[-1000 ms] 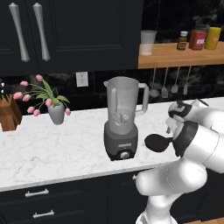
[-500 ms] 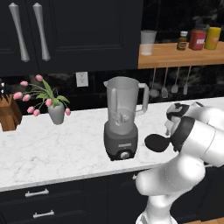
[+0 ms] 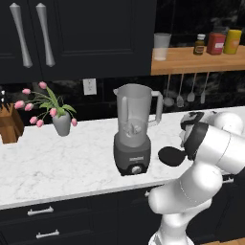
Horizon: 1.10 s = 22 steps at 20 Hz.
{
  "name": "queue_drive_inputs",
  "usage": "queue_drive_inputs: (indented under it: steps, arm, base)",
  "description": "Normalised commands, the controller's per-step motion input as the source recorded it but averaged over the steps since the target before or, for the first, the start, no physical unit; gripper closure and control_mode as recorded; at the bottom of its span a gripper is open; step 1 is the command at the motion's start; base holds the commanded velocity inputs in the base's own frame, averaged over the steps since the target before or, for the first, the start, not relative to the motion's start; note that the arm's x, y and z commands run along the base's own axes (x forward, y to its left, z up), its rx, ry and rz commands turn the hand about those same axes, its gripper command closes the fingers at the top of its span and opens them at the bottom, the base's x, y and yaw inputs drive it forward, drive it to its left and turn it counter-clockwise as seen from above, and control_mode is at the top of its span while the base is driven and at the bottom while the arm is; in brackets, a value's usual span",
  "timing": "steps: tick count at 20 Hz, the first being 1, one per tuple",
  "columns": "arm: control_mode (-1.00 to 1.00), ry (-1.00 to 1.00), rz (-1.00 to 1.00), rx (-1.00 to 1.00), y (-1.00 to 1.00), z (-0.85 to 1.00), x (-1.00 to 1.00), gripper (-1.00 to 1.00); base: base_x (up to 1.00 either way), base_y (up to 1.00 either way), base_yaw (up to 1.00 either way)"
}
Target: Close the lid blender by securely placing the lid on top.
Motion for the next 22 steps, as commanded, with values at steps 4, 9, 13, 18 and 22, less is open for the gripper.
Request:
queue_drive_inputs:
  steps: [4,9,13,18,22]
  arm:
    - [-1.0,0.01,0.0,-0.02,0.0,-0.05,0.14,-1.0]
    - [-1.0,0.01,0.0,-0.01,-0.08,-0.06,0.05,-1.0]
    - [-1.0,0.0,0.0,0.0,-0.08,-0.08,0.0,-1.0]
    - [-1.0,0.02,0.0,0.0,0.0,-0.11,0.06,-1.0]
    - [-1.0,0.02,0.0,0.0,0.03,-0.13,0.21,-1.0]
  base:
    - [0.0,0.0,0.0]
    - [0.0,0.0,0.0]
    - [0.0,0.0,0.0]
    - [0.0,0.0,0.0]
    - [0.0,0.0,0.0]
